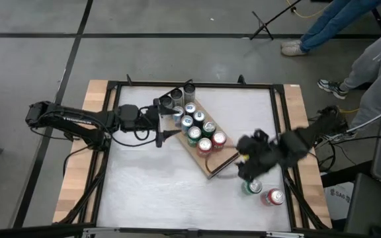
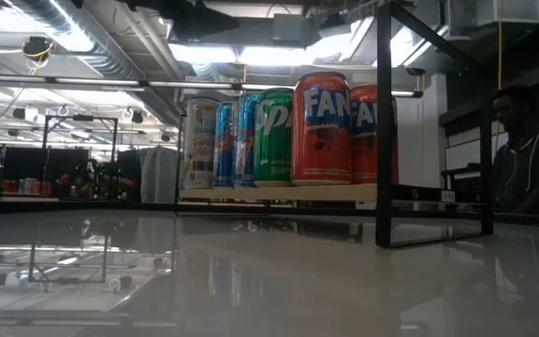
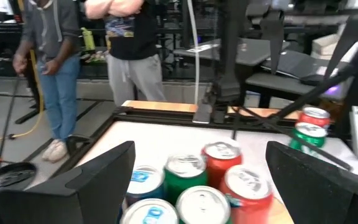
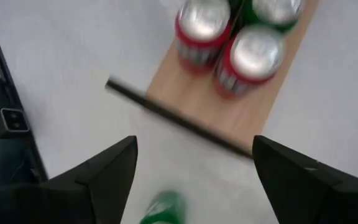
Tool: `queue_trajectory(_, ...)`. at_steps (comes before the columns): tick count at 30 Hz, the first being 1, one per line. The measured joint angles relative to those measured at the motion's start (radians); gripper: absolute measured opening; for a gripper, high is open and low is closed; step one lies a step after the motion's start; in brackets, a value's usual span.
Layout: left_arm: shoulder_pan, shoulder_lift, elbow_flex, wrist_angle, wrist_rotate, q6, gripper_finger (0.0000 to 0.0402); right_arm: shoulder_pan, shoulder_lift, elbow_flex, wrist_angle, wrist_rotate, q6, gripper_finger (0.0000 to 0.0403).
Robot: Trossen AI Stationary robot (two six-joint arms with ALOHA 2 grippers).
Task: Place canned beverage on shelf
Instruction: Put the green soda can on the shelf
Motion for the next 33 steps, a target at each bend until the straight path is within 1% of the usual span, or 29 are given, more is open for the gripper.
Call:
queue_trajectory(4,-0.041,0.0,0.0,0.0,0.0,0.0,0.0354,0.131,0.002,-0.075,0.006,0.023,0.216,0.0308)
queue_trajectory(8,-0.077,0.0,0.0,0.0,-0.003,0.0,0.0354,0.226,0.004,-0.16,0.015,0.022,0.416,0.0308)
queue_trajectory(12,-0.109,0.0,0.0,0.0,-0.003,-0.002,0.0354,0.295,0.005,-0.245,0.014,0.013,0.588,0.0308)
queue_trajectory(15,-0.128,0.0,0.0,0.001,-0.004,-0.002,0.0354,0.328,0.005,-0.296,0.018,-0.019,0.672,0.0308)
queue_trajectory(18,-0.141,0.0,0.0,0.001,-0.004,-0.003,0.0354,0.344,0.005,-0.332,0.017,-0.03,0.718,0.0308)
queue_trajectory(24,-0.147,0.0,0.0,0.001,-0.004,-0.019,0.0354,0.341,0.005,-0.368,0.03,-0.023,0.726,0.0308)
queue_trajectory(33,-0.146,0.0,0.0,0.001,-0.004,-0.029,0.0354,0.343,0.005,-0.398,0.173,-0.031,0.72,0.0308)
